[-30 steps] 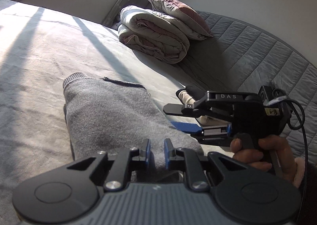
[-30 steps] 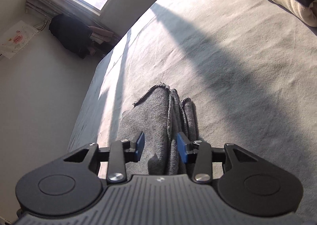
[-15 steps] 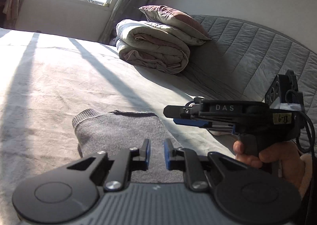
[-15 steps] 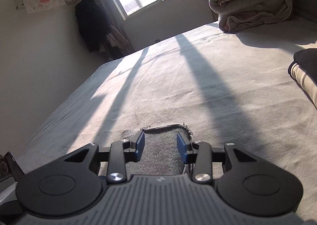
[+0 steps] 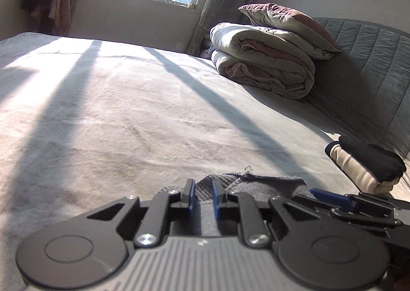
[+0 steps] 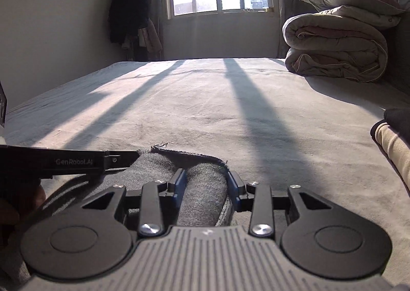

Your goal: Fold clothes

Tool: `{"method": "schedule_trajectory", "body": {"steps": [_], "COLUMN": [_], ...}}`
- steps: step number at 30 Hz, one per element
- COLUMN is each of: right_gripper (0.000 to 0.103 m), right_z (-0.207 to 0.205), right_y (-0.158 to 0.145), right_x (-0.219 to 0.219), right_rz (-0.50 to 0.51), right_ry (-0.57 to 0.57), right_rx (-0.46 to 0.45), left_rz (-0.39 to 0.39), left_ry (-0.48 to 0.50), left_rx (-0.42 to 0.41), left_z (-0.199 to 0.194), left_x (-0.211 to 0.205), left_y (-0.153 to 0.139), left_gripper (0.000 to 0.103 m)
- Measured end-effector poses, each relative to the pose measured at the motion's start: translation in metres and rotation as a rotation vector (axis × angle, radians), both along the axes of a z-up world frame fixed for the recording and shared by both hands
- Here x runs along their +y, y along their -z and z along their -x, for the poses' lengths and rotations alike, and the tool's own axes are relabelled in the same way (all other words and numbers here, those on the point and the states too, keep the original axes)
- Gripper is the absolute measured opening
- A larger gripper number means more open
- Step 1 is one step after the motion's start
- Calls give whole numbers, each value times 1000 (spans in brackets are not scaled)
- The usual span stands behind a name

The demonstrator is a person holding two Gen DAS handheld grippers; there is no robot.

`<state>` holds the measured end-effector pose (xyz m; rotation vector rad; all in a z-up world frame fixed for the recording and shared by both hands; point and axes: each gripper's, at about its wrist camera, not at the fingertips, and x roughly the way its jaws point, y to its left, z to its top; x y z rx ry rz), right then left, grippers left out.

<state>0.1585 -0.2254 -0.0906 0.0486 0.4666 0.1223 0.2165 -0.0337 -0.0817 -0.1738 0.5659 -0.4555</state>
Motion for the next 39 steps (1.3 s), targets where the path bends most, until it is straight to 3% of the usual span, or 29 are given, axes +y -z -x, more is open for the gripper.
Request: {"method": "schedule_trajectory", "body": {"steps": [3,5,7,11,18,23,29,33,35,39], "right_gripper": [38,41,44,60,67,69,69,69,69,69], "right_z": [6,12,21,42,80,109,139,137,135,134], "right_y": [-11,-19,-23,-29,-39,-30,-3,11,14,14], "right_x": [2,0,-7,-20,-42,-54,-50,-37,-33,-39], "right_rz": [-6,-47,-122,-294,-594,-848,-1135,-1136,-1120,-1143], "right_ry": [-5,-10,9,68,172,240,248,260,261,248], "right_rx": [16,41,80,158,295,358,342,390,389,364], "left_rz": [30,44,48,38,53,139,395,542,584,710], "left_ry": [-24,-34,-39,-16,16,-49,-113,-139,-159,-226], "left_rx": [34,58,80,129,286,427,542,617,632,688], "left_z": [3,11,23,48,77,84,98,106,111,122], "left_x": [5,12,18,27,36,47,60,55,52,52], "left_y": [-11,-18,-24,-33,-36,-17,11,26,31,39], "left_gripper": [18,26,40,60,66,66,63,52,38,30]}}
